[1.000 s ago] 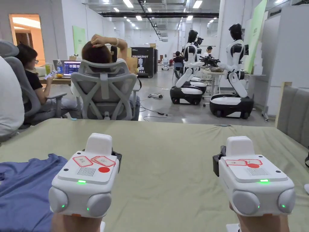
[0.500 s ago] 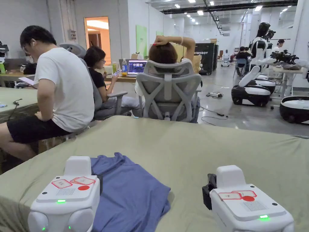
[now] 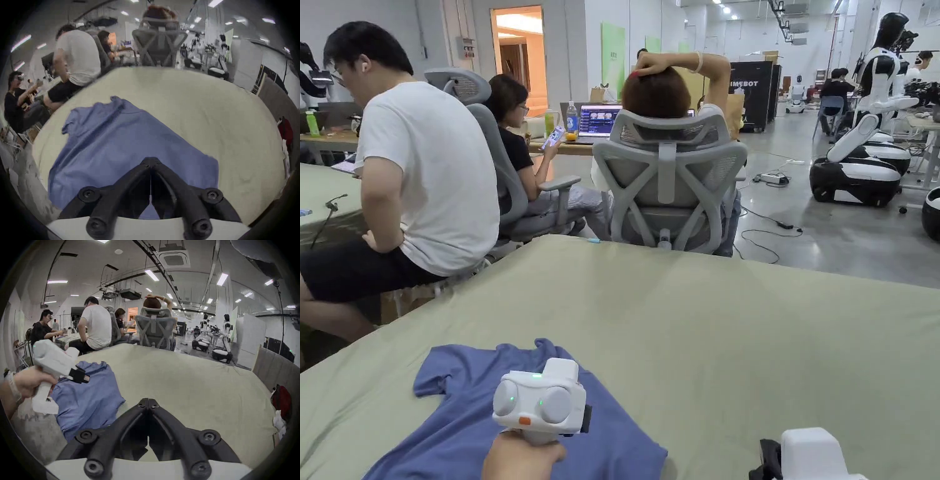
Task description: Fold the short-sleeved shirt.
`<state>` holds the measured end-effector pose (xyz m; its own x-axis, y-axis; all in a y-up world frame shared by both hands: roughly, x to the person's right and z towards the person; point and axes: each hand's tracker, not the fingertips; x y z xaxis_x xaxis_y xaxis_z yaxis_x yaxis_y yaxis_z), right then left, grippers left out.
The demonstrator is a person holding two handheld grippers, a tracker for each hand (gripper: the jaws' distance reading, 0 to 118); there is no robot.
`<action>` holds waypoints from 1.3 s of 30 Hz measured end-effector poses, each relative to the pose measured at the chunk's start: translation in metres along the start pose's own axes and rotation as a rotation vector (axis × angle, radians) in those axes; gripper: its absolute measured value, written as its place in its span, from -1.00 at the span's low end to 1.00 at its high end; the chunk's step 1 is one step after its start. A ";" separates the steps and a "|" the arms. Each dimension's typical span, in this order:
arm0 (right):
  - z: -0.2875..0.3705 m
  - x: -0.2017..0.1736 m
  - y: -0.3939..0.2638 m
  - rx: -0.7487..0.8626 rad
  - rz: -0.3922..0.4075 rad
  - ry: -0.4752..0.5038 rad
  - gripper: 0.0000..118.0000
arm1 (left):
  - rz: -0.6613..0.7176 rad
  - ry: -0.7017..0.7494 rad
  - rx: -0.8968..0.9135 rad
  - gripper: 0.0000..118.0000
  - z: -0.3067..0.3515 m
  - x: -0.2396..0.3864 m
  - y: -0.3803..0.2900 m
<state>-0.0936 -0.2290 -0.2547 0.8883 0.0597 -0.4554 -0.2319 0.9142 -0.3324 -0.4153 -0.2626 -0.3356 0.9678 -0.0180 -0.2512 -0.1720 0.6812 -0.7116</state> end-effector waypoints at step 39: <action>0.118 0.277 -0.040 -0.015 -0.197 -0.531 -1.00 | -0.406 -0.880 0.029 -1.00 0.079 0.500 0.051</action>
<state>0.2082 -0.2013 -0.2698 0.9920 0.0852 0.0937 -0.0431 0.9230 -0.3823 0.0740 -0.1789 -0.4455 0.7460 0.2901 0.5994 0.1992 0.7618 -0.6165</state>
